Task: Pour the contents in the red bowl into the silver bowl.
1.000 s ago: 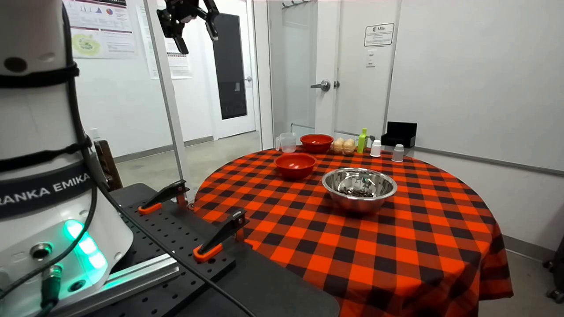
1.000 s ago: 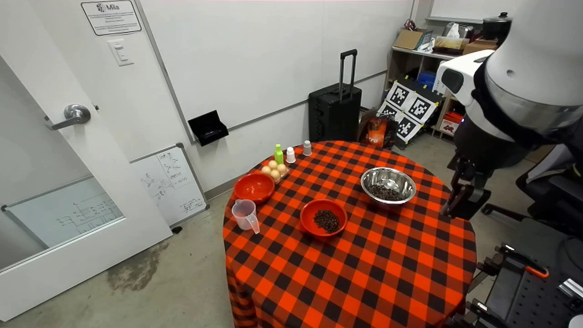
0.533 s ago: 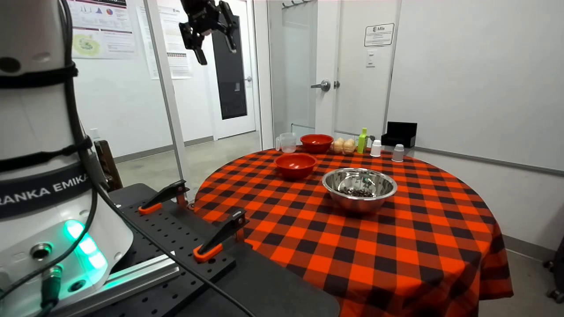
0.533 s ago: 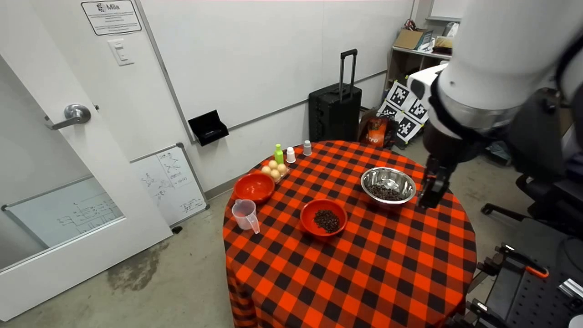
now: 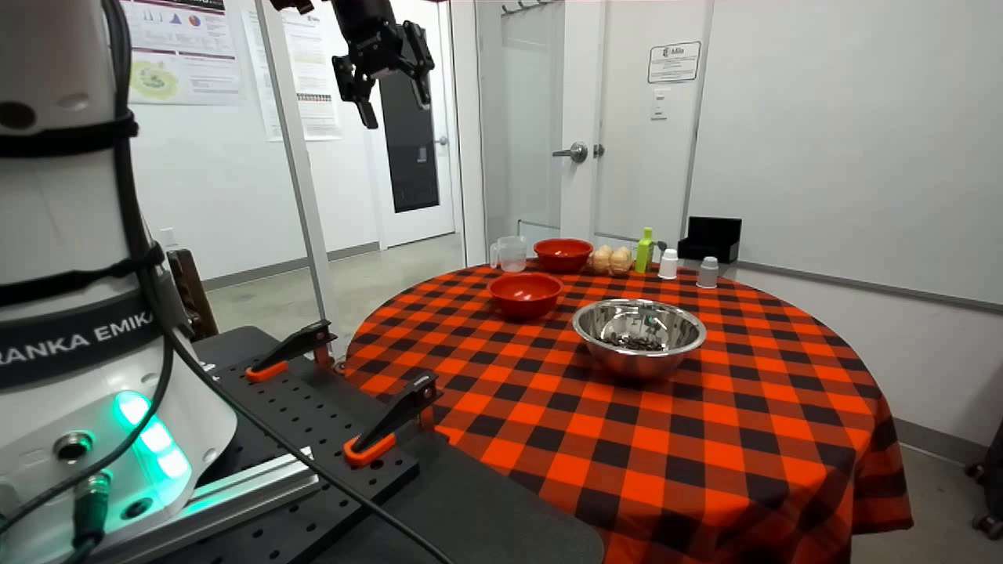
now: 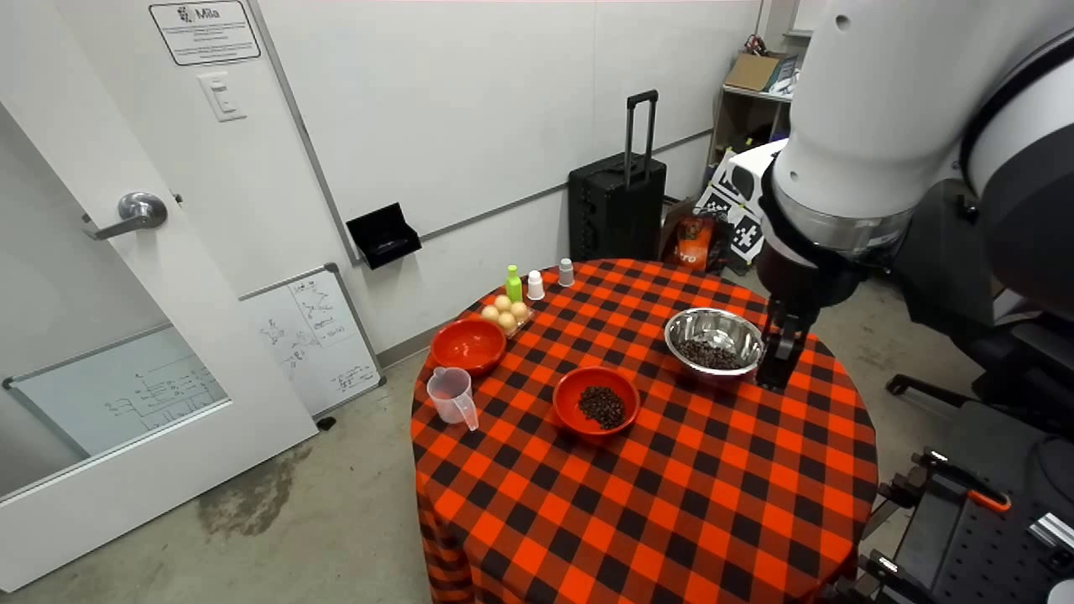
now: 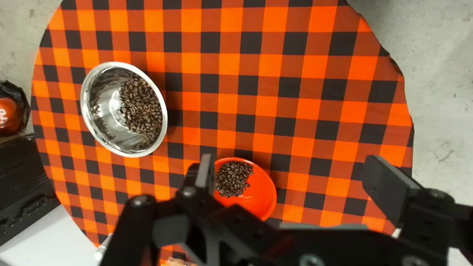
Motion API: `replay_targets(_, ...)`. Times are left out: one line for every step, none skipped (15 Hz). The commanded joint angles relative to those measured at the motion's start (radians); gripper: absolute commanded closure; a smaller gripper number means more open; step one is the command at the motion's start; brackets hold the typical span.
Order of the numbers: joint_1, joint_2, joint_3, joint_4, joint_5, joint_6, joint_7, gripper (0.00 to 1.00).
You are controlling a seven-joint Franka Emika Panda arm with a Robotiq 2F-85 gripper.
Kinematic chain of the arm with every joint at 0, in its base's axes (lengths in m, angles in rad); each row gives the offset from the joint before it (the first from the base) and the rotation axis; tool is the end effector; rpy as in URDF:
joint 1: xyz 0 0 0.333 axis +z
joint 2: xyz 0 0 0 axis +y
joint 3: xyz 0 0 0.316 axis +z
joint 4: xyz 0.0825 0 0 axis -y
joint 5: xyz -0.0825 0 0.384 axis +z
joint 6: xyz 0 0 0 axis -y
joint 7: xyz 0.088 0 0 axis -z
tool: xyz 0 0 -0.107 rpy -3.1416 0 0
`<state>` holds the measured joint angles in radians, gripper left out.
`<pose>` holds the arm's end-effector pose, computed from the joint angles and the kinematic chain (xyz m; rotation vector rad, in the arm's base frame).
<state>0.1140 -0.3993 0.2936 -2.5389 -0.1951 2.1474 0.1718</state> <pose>0.3812 0.1551 0.4074 2.8345 0.4591 0.0906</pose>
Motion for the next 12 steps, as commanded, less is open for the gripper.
replay_targets(0.007, 0.080, 0.022, 0.037, -0.078, 0.027, 0.052, 0.00)
replay_targets(0.005, 0.111, 0.030, 0.052, -0.103, 0.036, 0.061, 0.00)
replay_targets(0.004, 0.133, 0.036, 0.061, -0.128, 0.043, 0.075, 0.00)
replay_targets(0.002, 0.166, 0.042, 0.078, -0.155, 0.052, 0.091, 0.00)
replay_targets(0.002, 0.194, 0.044, 0.093, -0.180, 0.057, 0.105, 0.00)
replay_targets(0.000, 0.233, 0.043, 0.117, -0.204, 0.060, 0.119, 0.00)
replay_targets(0.001, 0.263, 0.040, 0.135, -0.227, 0.064, 0.133, 0.00)
replay_targets(0.000, 0.310, 0.032, 0.166, -0.246, 0.062, 0.140, 0.00)
replay_targets(0.005, 0.340, 0.025, 0.189, -0.261, 0.058, 0.147, 0.00)
replay_targets(0.006, 0.391, 0.013, 0.226, -0.273, 0.052, 0.150, 0.00)
replay_targets(0.012, 0.426, 0.002, 0.254, -0.277, 0.048, 0.148, 0.00)
replay_targets(0.017, 0.476, -0.013, 0.293, -0.273, 0.048, 0.140, 0.00)
